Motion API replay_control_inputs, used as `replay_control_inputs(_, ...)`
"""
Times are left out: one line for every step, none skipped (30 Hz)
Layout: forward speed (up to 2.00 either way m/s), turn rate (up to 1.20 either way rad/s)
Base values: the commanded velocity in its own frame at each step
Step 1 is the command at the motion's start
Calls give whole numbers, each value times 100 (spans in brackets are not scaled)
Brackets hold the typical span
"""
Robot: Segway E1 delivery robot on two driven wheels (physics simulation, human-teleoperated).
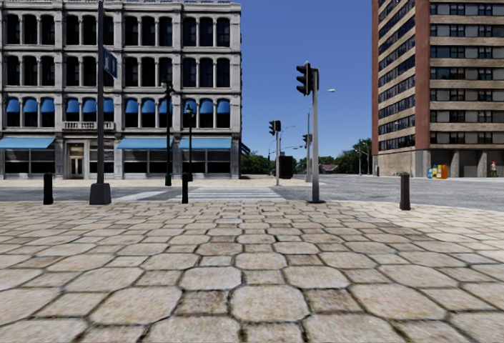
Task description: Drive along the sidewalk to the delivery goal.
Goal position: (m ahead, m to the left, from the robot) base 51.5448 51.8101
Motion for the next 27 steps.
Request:
replay_control_inputs(200,0)
replay_control_inputs(200,0)
replay_control_inputs(200,0)
replay_control_inputs(200,0)
replay_control_inputs(200,0)
replay_control_inputs(200,0)
replay_control_inputs(200,0)
replay_control_inputs(200,0)
replay_control_inputs(200,0)
replay_control_inputs(200,0)
replay_control_inputs(200,0)
replay_control_inputs(200,0)
replay_control_inputs(200,0)
replay_control_inputs(200,0)
replay_control_inputs(200,0)
replay_control_inputs(200,0)
replay_control_inputs(200,0)
replay_control_inputs(200,0)
replay_control_inputs(200,0)
replay_control_inputs(200,0)
replay_control_inputs(200,0)
replay_control_inputs(200,0)
replay_control_inputs(200,0)
replay_control_inputs(200,0)
replay_control_inputs(200,0)
replay_control_inputs(200,0)
replay_control_inputs(200,0)
